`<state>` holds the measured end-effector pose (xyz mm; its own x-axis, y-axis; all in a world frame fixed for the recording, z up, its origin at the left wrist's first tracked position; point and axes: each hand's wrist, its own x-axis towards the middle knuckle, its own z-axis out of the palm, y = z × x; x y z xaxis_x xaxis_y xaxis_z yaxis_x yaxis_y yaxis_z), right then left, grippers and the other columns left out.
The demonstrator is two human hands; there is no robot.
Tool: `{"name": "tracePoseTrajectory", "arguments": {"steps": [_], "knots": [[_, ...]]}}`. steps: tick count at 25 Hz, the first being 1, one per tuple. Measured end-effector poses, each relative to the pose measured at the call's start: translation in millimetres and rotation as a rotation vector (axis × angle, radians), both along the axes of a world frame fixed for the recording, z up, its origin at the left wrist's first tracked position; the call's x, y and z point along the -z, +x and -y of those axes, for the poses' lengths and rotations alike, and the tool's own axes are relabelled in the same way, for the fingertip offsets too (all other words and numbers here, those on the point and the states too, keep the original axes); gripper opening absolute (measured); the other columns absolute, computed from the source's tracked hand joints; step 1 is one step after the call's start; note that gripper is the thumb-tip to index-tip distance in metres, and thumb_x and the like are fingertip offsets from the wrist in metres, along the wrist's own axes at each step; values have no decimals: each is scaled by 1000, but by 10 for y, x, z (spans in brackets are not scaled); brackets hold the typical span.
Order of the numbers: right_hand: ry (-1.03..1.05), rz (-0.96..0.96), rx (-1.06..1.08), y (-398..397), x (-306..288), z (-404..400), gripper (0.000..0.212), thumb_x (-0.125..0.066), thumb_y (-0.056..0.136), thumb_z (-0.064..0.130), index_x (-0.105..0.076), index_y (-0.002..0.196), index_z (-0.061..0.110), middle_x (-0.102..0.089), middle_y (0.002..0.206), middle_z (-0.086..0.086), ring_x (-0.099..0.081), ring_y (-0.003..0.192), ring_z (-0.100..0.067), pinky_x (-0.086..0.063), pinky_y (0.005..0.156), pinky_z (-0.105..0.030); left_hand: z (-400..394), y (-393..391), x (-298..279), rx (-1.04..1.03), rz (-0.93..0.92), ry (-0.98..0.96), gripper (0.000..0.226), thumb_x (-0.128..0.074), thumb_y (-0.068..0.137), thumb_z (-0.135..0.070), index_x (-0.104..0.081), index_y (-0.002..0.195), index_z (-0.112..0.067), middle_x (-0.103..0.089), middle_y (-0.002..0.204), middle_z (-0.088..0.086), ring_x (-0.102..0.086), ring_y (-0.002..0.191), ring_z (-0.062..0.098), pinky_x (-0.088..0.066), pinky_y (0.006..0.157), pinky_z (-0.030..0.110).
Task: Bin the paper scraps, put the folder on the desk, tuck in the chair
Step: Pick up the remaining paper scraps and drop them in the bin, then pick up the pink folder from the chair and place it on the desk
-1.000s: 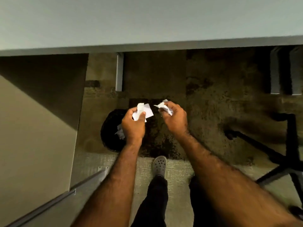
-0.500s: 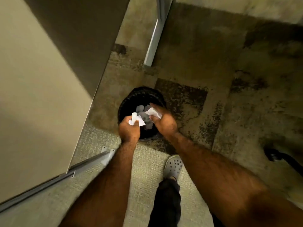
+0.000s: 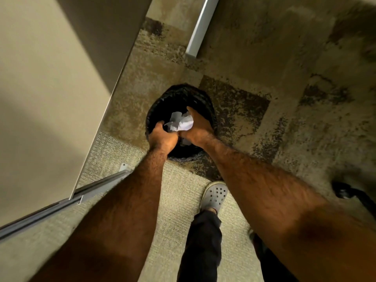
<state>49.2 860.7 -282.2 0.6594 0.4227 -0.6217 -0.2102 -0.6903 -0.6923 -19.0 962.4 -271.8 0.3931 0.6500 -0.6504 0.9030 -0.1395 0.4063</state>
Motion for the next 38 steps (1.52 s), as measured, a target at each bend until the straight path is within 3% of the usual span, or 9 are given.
{"name": "tracePoseTrajectory", "arguments": {"steps": [2,4,7,12,17,22,26,31,38], "knots": [[37,75,34,-18,-66,-2,54,-66,89,8,-45,137,-3,-51,139,-24,-51,122,-12,-33,94,-9,29,-25,-59,14,13,3,50,-64,84,-24,-52,132,-16,-63,125,13,-58,115,32,-48,95,34],[38,213,47,-71,-212,51,34,-69,83,7,-64,115,-1,-67,115,-21,-59,100,-3,-35,72,-2,80,-42,-160,61,32,13,43,-63,85,-22,-57,126,-15,-65,123,13,-59,113,32,-48,93,32],[40,247,-5,-141,-484,235,38,-68,82,17,-63,119,12,-67,119,-13,-60,112,-26,-42,87,-21,192,-44,-369,127,63,4,38,-61,86,-21,-60,124,-15,-65,123,12,-60,112,30,-50,96,37],[-29,247,54,-179,-998,605,32,-62,86,26,-66,117,19,-72,112,-7,-66,104,-26,-54,89,-34,502,-8,-945,275,188,69,29,-55,91,-23,-64,118,-15,-67,119,12,-61,110,30,-47,90,32],[-22,255,251,-182,-1474,1043,33,-63,88,27,-63,120,19,-71,112,-4,-67,104,-21,-53,92,-36,893,88,-1549,435,278,53,30,-46,96,-19,-67,116,-10,-66,123,11,-58,116,27,-44,98,32],[-68,305,337,-189,-1974,1707,31,-62,88,32,-63,118,22,-72,111,0,-68,101,-18,-54,87,-32,1394,226,-2056,579,306,-12,32,-43,99,-25,-67,115,-10,-67,119,11,-59,113,26,-40,89,25],[-148,315,481,-195,-2376,2426,31,-62,90,32,-63,119,23,-71,111,-2,-66,103,-21,-53,88,-32,1856,363,-2418,718,324,-39,33,-45,99,-30,-66,115,-10,-67,119,11,-59,113,27,-44,94,30],[-186,347,729,-291,-2874,3282,30,-65,87,30,-65,117,23,-73,108,-4,-67,101,-21,-53,90,-33,2578,518,-2894,935,401,-39,35,-44,98,-37,-69,106,-14,-70,108,9,-62,103,26,-38,78,24],[-197,383,1070,-670,-3408,4435,31,-65,89,32,-64,118,22,-71,112,-2,-65,106,-16,-52,94,-32,3795,493,-3394,1223,430,-131,35,-48,96,-39,-64,119,-18,-68,117,4,-61,107,21,-48,93,34]]}}
